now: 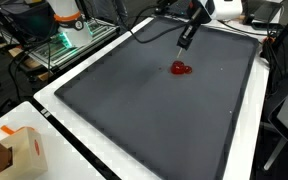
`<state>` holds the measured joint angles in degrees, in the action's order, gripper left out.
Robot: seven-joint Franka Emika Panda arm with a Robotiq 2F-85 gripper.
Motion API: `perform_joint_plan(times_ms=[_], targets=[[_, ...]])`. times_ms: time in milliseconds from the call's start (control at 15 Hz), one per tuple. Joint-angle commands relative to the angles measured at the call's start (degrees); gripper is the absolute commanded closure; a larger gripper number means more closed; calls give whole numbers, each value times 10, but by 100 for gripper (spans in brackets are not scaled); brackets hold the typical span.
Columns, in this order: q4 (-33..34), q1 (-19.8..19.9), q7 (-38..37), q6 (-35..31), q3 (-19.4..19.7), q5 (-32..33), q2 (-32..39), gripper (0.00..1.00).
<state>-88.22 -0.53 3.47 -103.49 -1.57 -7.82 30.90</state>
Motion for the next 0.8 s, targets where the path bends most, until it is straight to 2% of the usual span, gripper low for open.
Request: perform_joint_plan(times_ms=[0, 733], targets=[[-4, 13, 21, -12, -9, -17, 12, 97], [9, 19, 47, -9, -14, -17, 46, 97]])
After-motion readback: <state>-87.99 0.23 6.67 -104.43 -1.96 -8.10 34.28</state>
